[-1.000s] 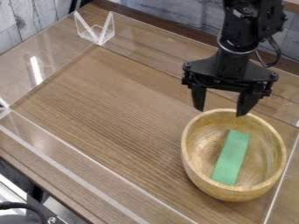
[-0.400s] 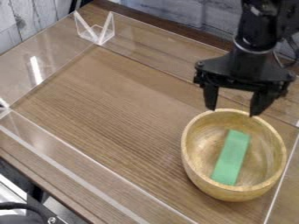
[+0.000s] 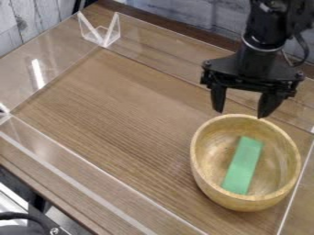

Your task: Put green object into wooden bowl

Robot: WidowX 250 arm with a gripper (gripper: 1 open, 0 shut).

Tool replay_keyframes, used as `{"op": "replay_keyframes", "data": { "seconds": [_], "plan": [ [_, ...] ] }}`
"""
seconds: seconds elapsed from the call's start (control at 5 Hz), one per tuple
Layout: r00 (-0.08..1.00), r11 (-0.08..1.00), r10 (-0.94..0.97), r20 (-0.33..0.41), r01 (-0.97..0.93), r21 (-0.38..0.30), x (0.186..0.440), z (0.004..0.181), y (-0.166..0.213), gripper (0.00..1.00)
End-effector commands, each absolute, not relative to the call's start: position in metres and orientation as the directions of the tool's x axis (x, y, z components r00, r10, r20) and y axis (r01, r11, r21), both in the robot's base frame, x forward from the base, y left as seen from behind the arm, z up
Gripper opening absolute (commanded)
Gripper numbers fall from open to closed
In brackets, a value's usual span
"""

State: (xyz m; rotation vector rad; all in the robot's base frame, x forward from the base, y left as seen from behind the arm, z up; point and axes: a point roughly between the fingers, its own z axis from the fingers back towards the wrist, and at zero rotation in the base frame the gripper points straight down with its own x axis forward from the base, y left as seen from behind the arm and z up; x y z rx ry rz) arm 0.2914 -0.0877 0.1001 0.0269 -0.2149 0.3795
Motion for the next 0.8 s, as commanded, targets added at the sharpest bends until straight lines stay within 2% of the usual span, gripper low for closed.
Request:
{"op": "replay_keyframes", "data": {
  "seconds": [0.0,0.2,0.6],
  "plan": [
    [0.903,0.935,0.351,0.248,-0.354,-0.034,0.289,0.103,-0.084,1.00],
    [0.904,0.937,0.347,0.250,-0.343,-0.060,0.282,0.103,-0.083,1.00],
    [0.864,0.901,0.431,0.260,-0.426,-0.078,0.292,0.129,-0.075,1.00]
  ]
}}
